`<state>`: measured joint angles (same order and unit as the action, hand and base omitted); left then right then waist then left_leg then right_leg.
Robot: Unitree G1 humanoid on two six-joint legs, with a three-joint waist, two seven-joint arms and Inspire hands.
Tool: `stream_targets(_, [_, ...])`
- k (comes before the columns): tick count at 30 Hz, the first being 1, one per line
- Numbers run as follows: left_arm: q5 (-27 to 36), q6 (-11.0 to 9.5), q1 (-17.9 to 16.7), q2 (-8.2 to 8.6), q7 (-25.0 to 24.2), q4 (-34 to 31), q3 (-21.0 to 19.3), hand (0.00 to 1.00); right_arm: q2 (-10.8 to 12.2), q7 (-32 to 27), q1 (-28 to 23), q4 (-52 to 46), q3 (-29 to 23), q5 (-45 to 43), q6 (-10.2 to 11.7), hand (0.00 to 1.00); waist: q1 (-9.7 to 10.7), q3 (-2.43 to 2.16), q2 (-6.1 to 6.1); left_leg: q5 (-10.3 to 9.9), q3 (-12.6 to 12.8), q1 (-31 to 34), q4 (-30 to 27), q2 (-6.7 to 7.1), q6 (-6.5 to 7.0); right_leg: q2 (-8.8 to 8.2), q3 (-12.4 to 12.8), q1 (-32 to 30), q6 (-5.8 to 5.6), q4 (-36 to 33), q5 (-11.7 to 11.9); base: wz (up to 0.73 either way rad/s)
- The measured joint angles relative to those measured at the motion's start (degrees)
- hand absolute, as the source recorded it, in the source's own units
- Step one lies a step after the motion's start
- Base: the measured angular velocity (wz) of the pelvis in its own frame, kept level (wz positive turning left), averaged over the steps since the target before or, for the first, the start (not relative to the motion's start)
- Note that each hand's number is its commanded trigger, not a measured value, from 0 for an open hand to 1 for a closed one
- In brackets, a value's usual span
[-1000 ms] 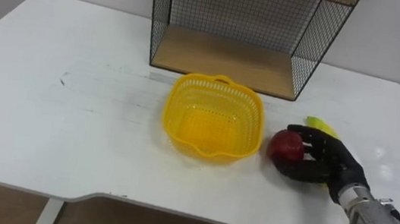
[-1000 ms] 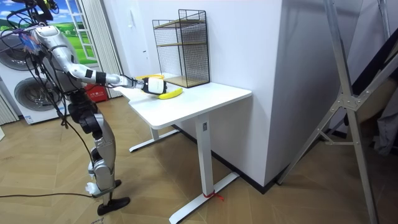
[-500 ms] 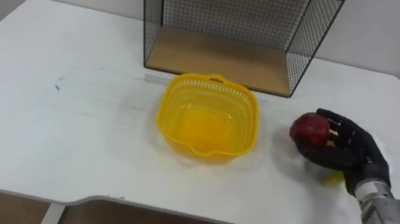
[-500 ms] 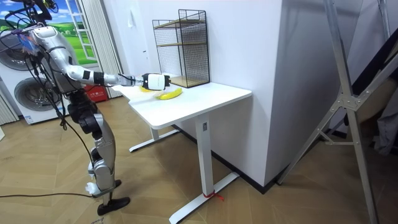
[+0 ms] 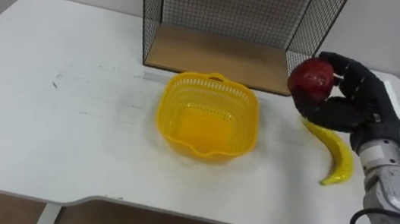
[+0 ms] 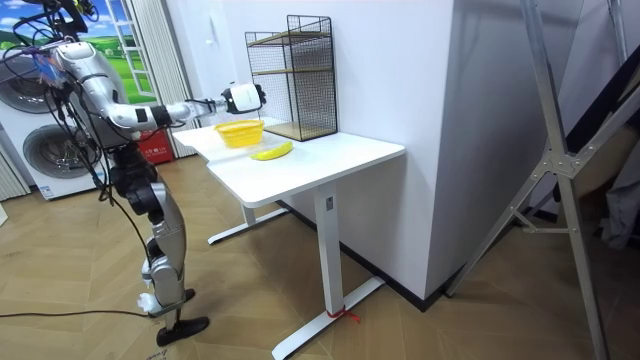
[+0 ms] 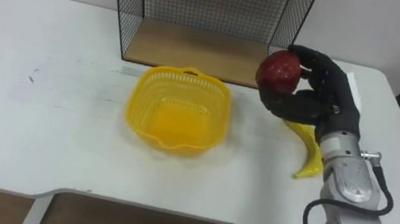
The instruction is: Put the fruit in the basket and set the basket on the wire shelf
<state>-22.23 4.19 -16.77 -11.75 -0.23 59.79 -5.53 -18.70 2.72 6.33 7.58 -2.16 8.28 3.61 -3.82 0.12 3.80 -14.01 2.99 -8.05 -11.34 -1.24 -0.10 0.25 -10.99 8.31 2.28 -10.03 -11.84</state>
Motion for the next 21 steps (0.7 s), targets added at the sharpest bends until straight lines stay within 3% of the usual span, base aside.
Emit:
stream_targets(12, [0.0, -0.07, 1.67, -0.2, -0.01, 0.47, 0.11, 0.0, -1.53, 1.55, 2.19, -4.77, 3.14, -8.33, 0.0, 1.0, -1.39, -0.17, 0.98, 0.12, -0.14, 1.44, -0.33, 0.03, 0.02, -0.08, -0.12, -1.52, 0.05, -0.7, 0.03, 0.0])
stream_targets(15, [0.0, -0.08, 1.97, -0.22, 0.0, 0.47, 0.12, 0.0, -1.52, 2.65, 2.86, -4.7, 3.36, -10.09, 0.0, 1.0, -1.44, 0.22, 1.37, 0.14, -0.18, 1.49, -0.31, 0.05, 0.03, -0.11, -0.2, -1.54, 0.06, -0.61, 0.04, 0.0])
stream_targets(21, [0.01, -0.08, 2.04, -0.33, 0.0, 0.47, 0.24, 0.0, -1.54, 5.14, 3.13, -4.67, 5.89, -11.19, -0.03, 1.0, -2.03, 0.26, 1.64, 0.14, -0.41, 1.38, -0.13, 0.0, 0.03, -0.08, -0.15, -1.82, 0.06, -0.58, 0.04, 0.0])
